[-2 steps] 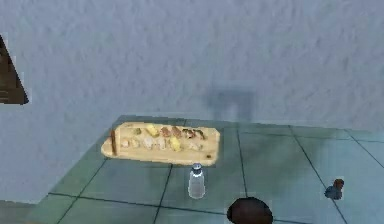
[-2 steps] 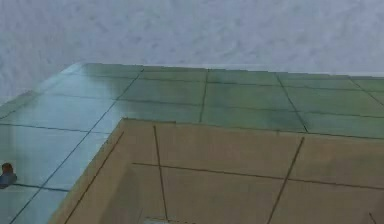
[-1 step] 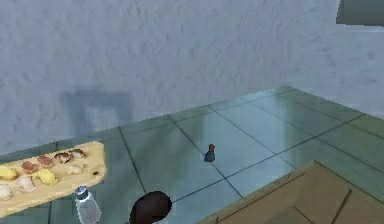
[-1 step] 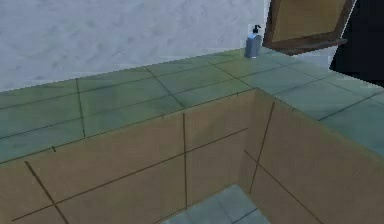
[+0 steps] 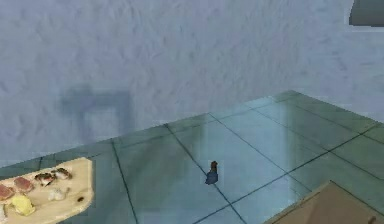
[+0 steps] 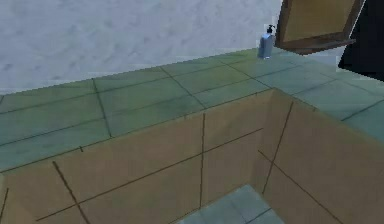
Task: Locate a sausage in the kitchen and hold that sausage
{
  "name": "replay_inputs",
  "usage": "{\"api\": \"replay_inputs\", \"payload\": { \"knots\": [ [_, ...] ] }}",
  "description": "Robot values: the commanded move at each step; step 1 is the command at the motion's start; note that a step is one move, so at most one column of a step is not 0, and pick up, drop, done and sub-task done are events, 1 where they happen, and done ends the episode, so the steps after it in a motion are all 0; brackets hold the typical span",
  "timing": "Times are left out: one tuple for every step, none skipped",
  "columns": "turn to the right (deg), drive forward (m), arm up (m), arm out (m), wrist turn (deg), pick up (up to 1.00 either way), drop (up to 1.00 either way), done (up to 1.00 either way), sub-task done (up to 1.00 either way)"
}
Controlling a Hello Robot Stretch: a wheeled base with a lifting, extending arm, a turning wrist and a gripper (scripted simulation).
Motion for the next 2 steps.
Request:
{"api": "replay_inputs", "payload": {
  "knots": [
    [-45.0, 0.0, 0.0, 0.0, 0.0, 0.0, 0.0, 0.0, 0.0],
    [-30.0, 0.0, 0.0, 0.0, 0.0, 0.0, 0.0, 0.0, 0.0]
  ]
}}
